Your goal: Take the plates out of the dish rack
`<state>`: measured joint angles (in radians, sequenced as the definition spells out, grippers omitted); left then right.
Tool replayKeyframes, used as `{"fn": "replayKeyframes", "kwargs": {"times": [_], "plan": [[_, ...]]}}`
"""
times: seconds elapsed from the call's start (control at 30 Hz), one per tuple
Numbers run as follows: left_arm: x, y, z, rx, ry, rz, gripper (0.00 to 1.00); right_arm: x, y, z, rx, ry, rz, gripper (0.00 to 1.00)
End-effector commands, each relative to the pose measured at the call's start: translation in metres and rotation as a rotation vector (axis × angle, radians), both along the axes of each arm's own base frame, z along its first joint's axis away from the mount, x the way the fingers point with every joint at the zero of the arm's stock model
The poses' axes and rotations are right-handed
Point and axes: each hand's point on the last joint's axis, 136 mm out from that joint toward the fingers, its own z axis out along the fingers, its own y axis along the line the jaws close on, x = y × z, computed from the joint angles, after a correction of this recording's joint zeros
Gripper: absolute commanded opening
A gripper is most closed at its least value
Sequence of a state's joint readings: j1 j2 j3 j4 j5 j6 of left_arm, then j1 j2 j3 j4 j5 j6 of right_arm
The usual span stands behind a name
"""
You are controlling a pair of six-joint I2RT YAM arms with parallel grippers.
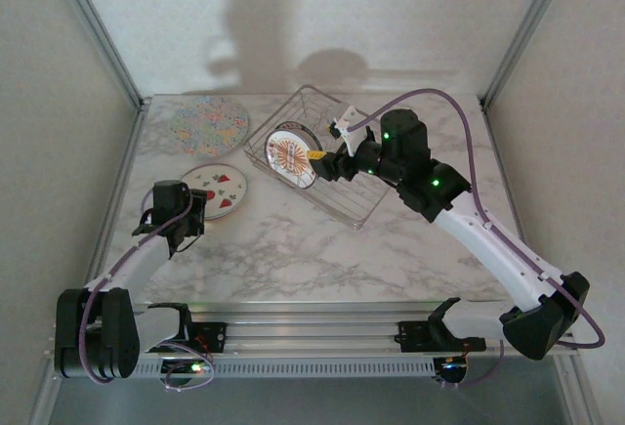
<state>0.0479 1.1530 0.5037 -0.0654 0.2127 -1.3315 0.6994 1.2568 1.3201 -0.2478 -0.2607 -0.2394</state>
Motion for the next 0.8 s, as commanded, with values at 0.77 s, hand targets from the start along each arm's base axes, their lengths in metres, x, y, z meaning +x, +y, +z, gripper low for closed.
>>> {"fn": "replayKeyframes", "kwargs": {"times": [0.77], "plan": [[-0.027, -0.012, -0.004, -0.022, 0.1, -0.085, 0.64, -0.001, 0.001, 0.01, 0.031, 0.002, -0.01, 0.71]]}}
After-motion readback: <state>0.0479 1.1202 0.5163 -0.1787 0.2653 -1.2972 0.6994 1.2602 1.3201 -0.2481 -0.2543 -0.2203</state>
